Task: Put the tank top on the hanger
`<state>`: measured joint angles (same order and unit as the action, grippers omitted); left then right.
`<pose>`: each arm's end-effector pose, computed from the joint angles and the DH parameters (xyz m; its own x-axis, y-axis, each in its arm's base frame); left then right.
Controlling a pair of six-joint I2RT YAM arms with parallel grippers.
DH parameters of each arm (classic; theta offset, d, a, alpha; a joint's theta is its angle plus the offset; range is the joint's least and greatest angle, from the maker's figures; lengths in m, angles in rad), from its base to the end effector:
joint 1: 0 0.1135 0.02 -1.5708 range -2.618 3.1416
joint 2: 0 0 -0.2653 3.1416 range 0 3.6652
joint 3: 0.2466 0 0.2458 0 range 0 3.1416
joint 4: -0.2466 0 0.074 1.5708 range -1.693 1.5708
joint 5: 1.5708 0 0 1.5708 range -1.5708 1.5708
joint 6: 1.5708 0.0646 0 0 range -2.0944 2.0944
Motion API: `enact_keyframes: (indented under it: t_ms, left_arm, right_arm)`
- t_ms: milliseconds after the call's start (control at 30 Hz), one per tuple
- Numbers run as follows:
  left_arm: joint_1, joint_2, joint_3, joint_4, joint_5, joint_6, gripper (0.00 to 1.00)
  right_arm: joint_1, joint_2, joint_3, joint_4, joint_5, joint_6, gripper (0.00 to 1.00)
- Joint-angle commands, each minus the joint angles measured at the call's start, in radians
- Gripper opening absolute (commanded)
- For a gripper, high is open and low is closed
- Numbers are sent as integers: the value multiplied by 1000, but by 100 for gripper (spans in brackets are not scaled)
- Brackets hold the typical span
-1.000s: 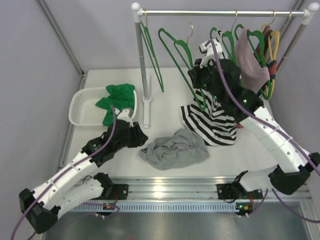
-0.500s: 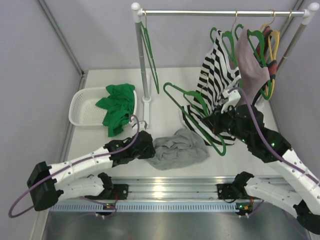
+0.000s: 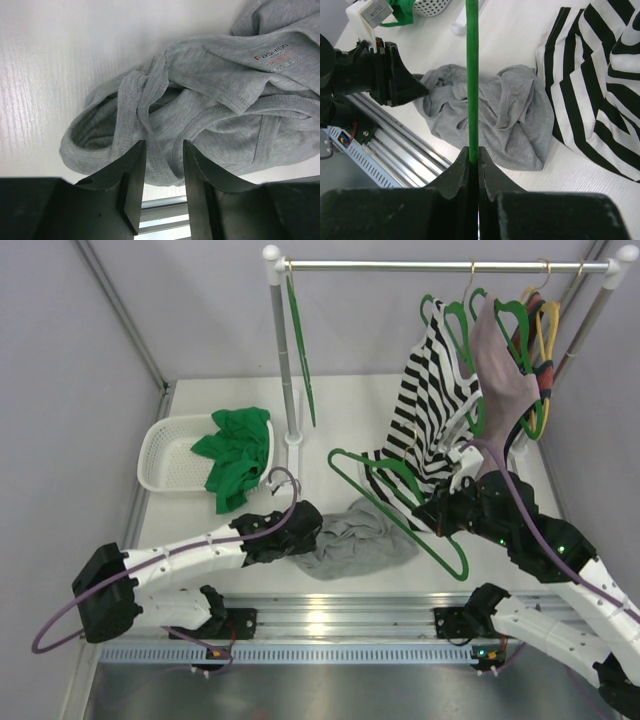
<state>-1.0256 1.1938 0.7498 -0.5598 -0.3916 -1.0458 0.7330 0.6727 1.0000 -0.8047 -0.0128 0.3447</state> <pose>0.1430 -0.1883 0.1992 -0.8111 -0.2049 -0.5478 -0.0357 0.9522 -0.3034 0.1050 0.0956 0.3486 -0.5503 -0.0408 -0.8340 -0.5222 0.7961 0.3057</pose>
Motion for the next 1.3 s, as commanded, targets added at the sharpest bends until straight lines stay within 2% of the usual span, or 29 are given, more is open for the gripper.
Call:
enact_keyframes:
  t_ms: [0,267,500,600,833,867,933,967,1267]
  left_arm:
    - [-4,15,40,-23,-39,-23,40]
    - [-4,44,37,-22,-36,-40,40]
    - [-4,59,26,52,-15,-11,40]
    - [-4,69,29,58,-15,-2,37]
    - [-4,93,31,70,-1,20,21]
    - [-4,93,31,70,0,21,15]
    - [-4,87,31,64,0,27,8]
    - [-4,84,33,60,-6,29,1]
    - [-4,23,77,-40,-49,52,0]
  right_arm:
    - [14,-18,12,4,-39,7,0]
    - [14,-13,25,-39,-33,-10,0]
    - [14,-24,22,-59,-39,-9,0]
    - [13,-30,22,-67,-42,-10,0]
    - [14,-45,17,-97,-59,-19,0]
    - [13,-45,20,-103,-61,-21,0]
    - [14,-50,31,-123,-65,-27,0]
    - [14,-53,34,-131,-79,-29,0]
    - [14,-84,45,-214,-228,-58,0]
